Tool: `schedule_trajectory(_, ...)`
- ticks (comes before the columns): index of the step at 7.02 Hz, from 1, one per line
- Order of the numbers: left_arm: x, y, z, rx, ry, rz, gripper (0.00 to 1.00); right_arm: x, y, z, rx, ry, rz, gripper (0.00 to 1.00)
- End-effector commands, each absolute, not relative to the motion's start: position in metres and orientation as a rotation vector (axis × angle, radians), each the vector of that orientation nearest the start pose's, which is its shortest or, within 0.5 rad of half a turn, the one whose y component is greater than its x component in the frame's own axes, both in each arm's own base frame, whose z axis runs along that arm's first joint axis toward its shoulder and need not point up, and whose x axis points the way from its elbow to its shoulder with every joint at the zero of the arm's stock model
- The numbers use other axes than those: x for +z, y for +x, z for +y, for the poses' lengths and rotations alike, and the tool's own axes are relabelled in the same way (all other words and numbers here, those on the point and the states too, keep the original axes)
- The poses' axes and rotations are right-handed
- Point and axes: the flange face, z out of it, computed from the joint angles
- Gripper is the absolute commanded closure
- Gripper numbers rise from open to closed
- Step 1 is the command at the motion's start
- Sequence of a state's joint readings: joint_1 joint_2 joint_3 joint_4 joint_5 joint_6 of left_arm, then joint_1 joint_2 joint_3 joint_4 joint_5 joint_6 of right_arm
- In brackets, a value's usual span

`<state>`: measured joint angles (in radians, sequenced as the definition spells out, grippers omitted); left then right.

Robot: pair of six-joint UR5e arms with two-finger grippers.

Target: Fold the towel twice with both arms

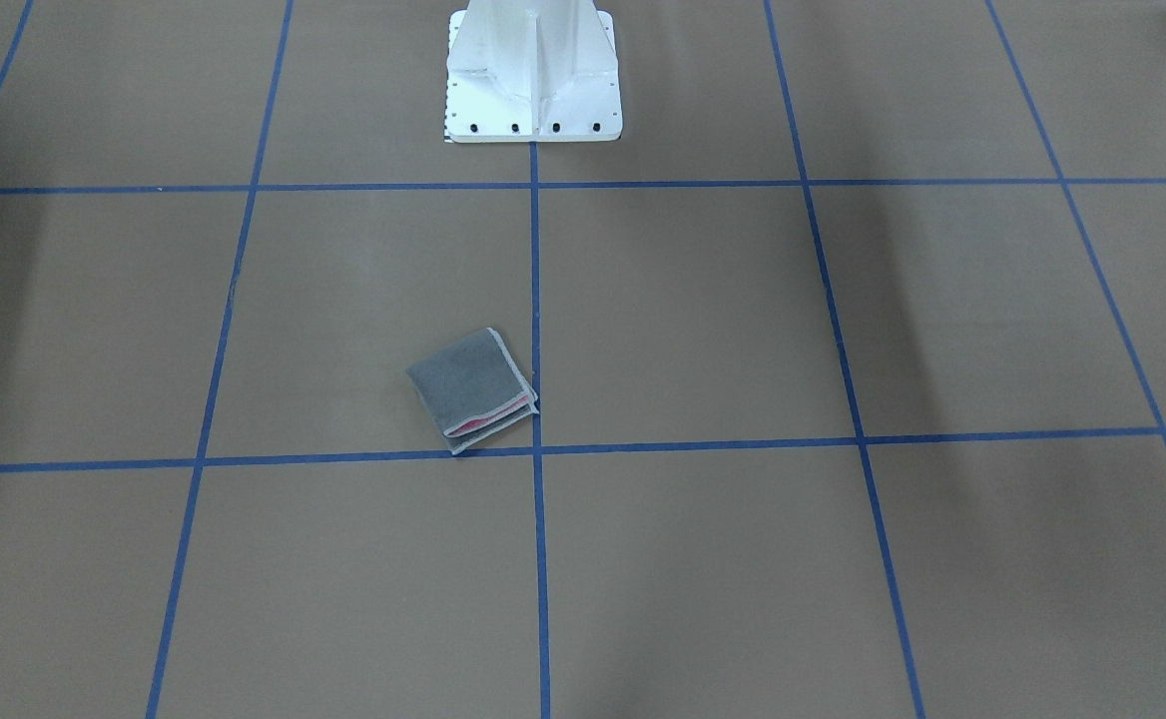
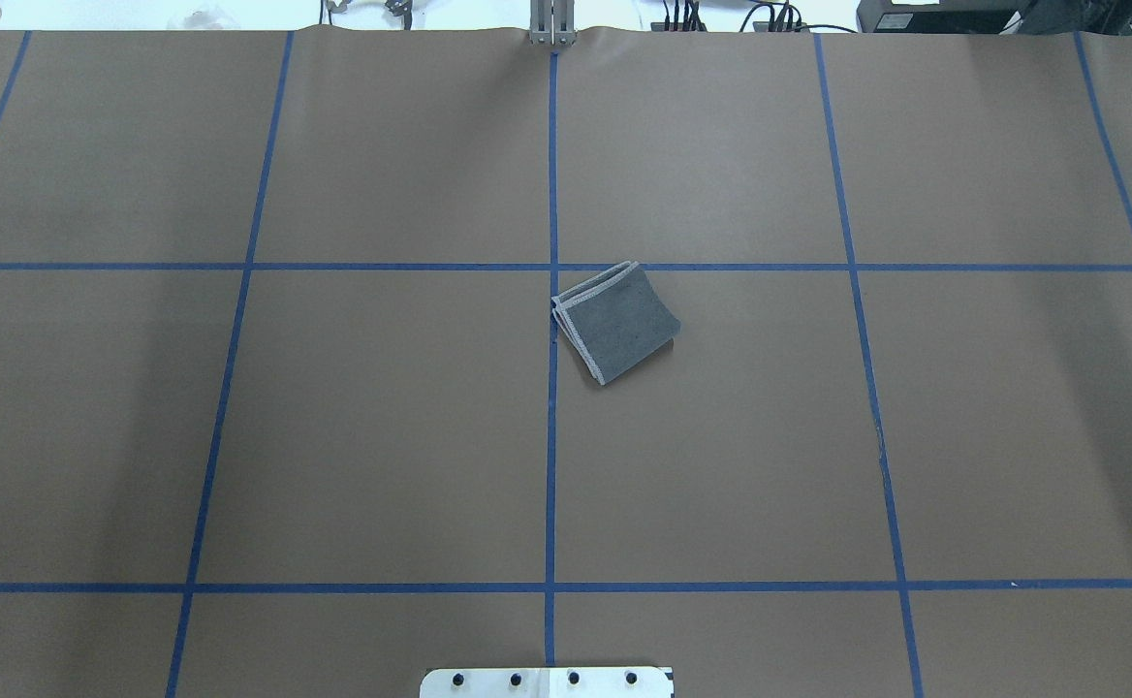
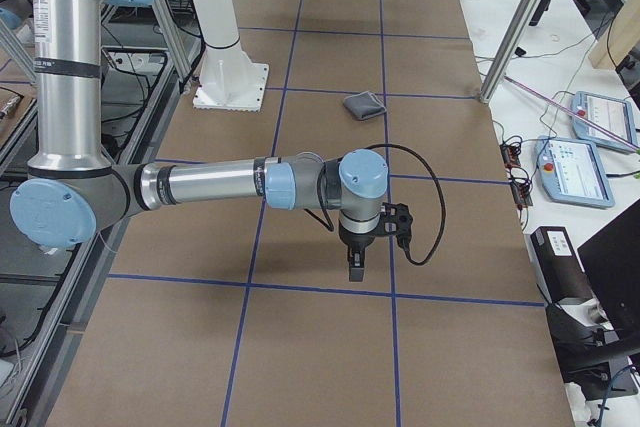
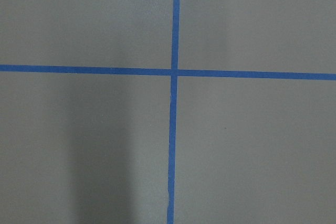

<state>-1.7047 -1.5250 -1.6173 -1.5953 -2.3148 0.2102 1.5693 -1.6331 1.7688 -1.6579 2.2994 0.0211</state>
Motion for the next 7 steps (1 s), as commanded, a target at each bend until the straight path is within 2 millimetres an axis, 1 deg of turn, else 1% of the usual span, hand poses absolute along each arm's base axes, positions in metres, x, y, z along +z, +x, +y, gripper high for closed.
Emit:
schedule_trajectory(1, 0.6564, -0.1285, -0.4620, 0.083, 0.153, 0.729, 0.00, 0.6025, 0.0663, -0.4653, -0.001, 0.041, -0.729, 0.00)
schedule_trajectory(7, 0.6570, -0.1278, -0.4627, 0.090, 0.168, 0.726, 0.00, 0.6032, 0.0663, -0.4652, 0.000, 0.039, -0.729, 0.00)
